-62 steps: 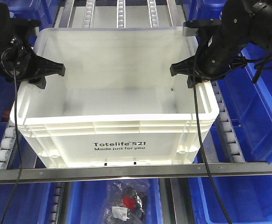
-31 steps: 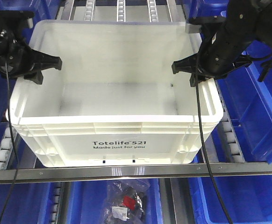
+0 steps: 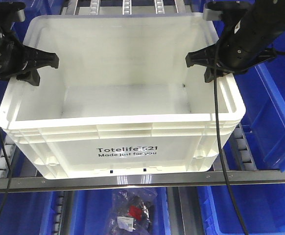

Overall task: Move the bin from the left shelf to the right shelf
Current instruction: 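Lift the tote with both grippers and pull it off the shelf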

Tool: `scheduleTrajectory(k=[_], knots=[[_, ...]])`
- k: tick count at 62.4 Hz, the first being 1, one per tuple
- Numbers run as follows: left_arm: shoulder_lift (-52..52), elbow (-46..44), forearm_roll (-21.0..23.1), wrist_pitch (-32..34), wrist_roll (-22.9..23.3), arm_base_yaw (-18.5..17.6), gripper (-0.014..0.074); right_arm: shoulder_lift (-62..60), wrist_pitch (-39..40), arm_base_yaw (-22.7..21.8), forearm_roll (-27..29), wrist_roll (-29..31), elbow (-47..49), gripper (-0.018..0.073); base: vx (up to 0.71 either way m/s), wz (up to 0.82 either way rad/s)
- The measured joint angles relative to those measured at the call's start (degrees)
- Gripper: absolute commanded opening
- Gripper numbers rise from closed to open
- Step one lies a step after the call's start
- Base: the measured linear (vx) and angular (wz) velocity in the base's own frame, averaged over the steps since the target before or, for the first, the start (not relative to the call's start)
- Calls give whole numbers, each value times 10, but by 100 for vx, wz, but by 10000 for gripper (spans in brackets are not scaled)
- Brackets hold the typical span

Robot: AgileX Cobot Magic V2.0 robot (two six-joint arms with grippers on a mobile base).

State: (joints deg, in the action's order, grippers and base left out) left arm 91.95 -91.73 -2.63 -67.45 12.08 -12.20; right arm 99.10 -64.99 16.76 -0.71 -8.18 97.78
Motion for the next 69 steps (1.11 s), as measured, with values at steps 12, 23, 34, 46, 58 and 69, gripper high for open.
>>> scheduleTrajectory(k=[12, 23, 34, 46, 58, 69], knots=[[-18, 0, 3, -9, -1, -2, 125, -17, -5, 0, 1, -2, -2, 74, 0, 0], [-58, 32, 3, 2, 0, -2, 125, -46, 8, 1, 13, -6, -38, 74, 0, 0], [-122, 110, 26, 28, 3, -3, 125, -104, 31, 4, 24, -6, -110, 74, 0, 0], [-188, 181, 55, 39, 0, -4, 125, -163, 37, 5, 38, -8, -181, 74, 0, 0], [-228, 215, 66, 36, 0, -7, 125, -209, 38, 7, 54, -10, -229, 74, 0, 0], [-235, 216, 69, 42, -1, -7, 127, -223, 43, 7, 55, -14, -235, 74, 0, 0]])
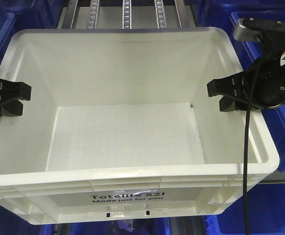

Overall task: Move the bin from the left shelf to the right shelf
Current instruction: 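Lift the tote with both grippers and pull it off the shelf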

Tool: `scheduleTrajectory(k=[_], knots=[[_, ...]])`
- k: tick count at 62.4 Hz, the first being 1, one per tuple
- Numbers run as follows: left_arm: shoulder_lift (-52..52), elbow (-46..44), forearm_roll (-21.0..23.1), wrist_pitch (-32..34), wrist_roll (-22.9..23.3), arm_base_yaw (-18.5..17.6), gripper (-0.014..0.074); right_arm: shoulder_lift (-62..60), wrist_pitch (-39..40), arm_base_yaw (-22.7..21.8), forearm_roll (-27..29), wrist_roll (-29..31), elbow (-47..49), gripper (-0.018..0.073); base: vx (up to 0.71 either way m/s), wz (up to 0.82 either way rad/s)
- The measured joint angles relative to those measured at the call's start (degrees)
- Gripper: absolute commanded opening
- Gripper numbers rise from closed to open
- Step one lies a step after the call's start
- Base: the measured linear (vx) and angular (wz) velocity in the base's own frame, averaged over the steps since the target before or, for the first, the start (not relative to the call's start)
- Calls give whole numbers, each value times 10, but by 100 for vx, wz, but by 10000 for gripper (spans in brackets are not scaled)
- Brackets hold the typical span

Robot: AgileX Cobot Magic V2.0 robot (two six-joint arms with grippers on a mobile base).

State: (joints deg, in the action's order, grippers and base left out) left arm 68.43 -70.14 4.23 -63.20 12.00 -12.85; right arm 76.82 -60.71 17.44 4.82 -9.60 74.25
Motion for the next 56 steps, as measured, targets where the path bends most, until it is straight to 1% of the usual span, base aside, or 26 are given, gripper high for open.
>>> scheduleTrajectory(k=[15, 20, 22, 23, 27, 30, 34, 44, 56], knots=[[0, 0, 0, 0, 0, -1, 127, 0, 0, 1, -1, 0, 0, 78, 0, 0], [0, 0, -7, -4, 4, -4, 127, 0, -1, 8, -9, -5, 0, 80, 0, 0], [0, 0, -13, -6, 7, -8, 127, 0, -2, 15, -19, -12, 0, 81, 0, 0], [0, 0, -42, -13, 24, -20, 127, 0, -5, 53, -75, -55, -1, 82, 0, 0], [0, 0, -55, -15, 34, -27, 127, 0, -5, 73, -110, -81, -1, 82, 0, 0], [0, 0, -64, -15, 41, -35, 127, 0, -5, 88, -138, -113, -1, 82, 0, 0], [0, 0, -75, -15, 48, -43, 127, 0, -6, 101, -161, -136, -1, 82, 0, 0], [0, 1, -80, -3, 60, -47, 128, 0, -4, 107, -181, -170, -1, 82, 0, 0], [0, 1, -80, 2, 61, -47, 128, 0, -4, 107, -185, -176, -1, 82, 0, 0]])
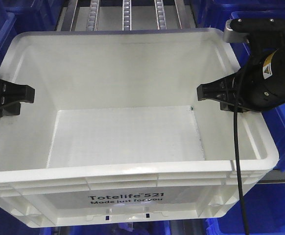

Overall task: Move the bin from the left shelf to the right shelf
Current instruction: 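Lift the tote with both grippers and pull it off the shelf, then hold the tote with both grippers while the base turns away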

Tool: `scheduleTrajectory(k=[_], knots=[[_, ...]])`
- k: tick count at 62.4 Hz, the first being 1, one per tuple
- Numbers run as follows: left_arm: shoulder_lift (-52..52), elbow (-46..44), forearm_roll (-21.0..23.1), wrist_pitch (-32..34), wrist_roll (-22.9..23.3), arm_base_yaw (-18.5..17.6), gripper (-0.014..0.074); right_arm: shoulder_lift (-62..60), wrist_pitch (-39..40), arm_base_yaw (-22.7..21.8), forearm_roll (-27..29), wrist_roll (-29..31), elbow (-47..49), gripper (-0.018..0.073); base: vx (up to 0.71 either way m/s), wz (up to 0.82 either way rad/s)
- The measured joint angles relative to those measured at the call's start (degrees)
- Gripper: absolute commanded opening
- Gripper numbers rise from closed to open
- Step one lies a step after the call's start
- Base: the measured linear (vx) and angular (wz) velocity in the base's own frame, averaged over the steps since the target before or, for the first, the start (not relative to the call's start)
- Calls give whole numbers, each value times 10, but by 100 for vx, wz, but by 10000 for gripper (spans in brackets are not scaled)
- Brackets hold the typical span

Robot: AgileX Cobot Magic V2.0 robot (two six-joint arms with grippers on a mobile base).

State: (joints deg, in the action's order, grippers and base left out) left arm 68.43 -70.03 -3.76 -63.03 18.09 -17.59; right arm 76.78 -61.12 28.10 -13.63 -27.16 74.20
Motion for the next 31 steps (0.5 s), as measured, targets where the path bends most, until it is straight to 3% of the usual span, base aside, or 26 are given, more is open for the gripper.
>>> scheduleTrajectory(k=[31], knots=[[0, 0, -3, 3, 0, 0, 128, 0, 0, 1, 0, -4, 0, 82, 0, 0]])
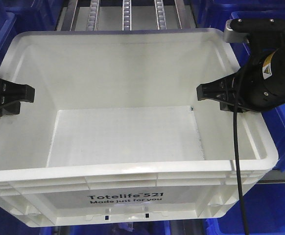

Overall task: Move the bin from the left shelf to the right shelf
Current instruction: 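Hold the tote with both grippers while the base turns away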

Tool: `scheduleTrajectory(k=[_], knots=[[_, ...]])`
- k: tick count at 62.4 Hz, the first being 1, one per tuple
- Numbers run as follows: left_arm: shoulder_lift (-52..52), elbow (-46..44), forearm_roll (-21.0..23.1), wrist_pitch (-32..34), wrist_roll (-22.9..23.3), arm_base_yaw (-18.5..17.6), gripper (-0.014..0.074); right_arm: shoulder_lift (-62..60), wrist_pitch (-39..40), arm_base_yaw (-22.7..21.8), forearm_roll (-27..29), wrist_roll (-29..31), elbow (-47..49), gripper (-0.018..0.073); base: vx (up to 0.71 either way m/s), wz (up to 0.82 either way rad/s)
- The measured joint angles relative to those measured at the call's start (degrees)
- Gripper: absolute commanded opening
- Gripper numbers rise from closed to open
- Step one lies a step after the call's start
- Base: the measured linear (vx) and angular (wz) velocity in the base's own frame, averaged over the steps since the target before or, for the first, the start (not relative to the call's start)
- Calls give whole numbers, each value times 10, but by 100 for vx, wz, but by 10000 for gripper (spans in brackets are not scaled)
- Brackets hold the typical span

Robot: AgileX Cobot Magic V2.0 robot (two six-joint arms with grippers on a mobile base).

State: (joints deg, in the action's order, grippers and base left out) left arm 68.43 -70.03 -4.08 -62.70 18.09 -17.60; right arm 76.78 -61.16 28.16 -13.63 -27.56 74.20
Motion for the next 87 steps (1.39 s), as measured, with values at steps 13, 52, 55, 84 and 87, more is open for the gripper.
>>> scheduleTrajectory(k=[13, 52, 55, 84, 87], knots=[[0, 0, 0, 0, 0, 0, 128, 0, 0, 0, 0, -2, 0, 82, 0, 0], [0, 0, -3, 1, 0, 0, 128, 0, 0, 0, 1, -3, 0, 82, -4, 0], [0, 0, -3, 1, 0, 0, 128, 0, 0, 0, 1, -3, 0, 82, -11, -7], [0, 0, -3, 2, 0, 0, 128, 0, 0, 0, 1, -3, 0, 82, -10, -21], [0, 0, -3, 3, 0, 0, 128, 0, -1, 0, 1, -3, 0, 82, -10, -21]])
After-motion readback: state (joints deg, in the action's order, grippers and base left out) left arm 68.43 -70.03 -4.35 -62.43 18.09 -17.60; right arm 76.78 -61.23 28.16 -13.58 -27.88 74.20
